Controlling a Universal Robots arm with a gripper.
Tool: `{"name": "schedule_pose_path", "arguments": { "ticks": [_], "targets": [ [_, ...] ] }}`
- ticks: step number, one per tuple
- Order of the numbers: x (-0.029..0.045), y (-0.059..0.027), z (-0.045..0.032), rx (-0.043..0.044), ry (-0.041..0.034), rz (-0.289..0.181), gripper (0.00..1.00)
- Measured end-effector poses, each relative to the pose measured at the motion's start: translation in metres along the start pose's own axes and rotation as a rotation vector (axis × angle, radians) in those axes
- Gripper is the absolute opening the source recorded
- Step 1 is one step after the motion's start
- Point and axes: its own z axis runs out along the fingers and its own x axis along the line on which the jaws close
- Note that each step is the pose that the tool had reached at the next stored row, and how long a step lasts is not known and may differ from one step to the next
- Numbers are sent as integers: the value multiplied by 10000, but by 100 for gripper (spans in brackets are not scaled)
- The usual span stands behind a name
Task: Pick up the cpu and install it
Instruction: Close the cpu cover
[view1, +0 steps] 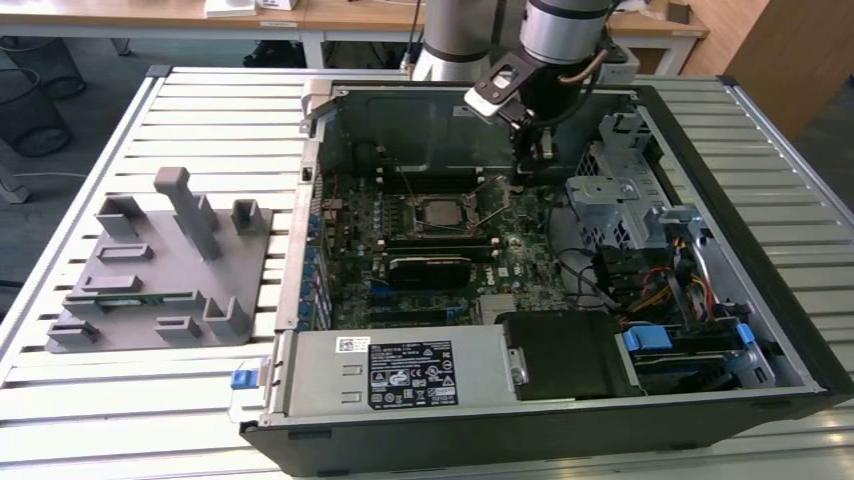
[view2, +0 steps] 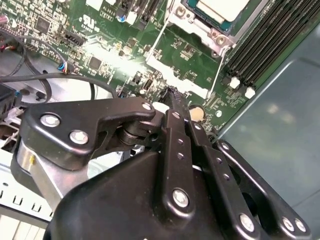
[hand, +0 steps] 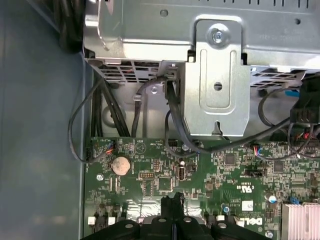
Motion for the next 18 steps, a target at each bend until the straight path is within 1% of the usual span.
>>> {"name": "schedule_pose_path", "arguments": {
  "ticks": [3, 7, 9, 18],
  "targets": [
    [0, 26, 4, -1, 4, 0, 11],
    [2, 32, 34, -1, 4, -15, 11],
    [2, 49, 44, -2, 3, -23, 11],
    [6, 48, 159, -10, 3, -41, 11]
  ]
}}
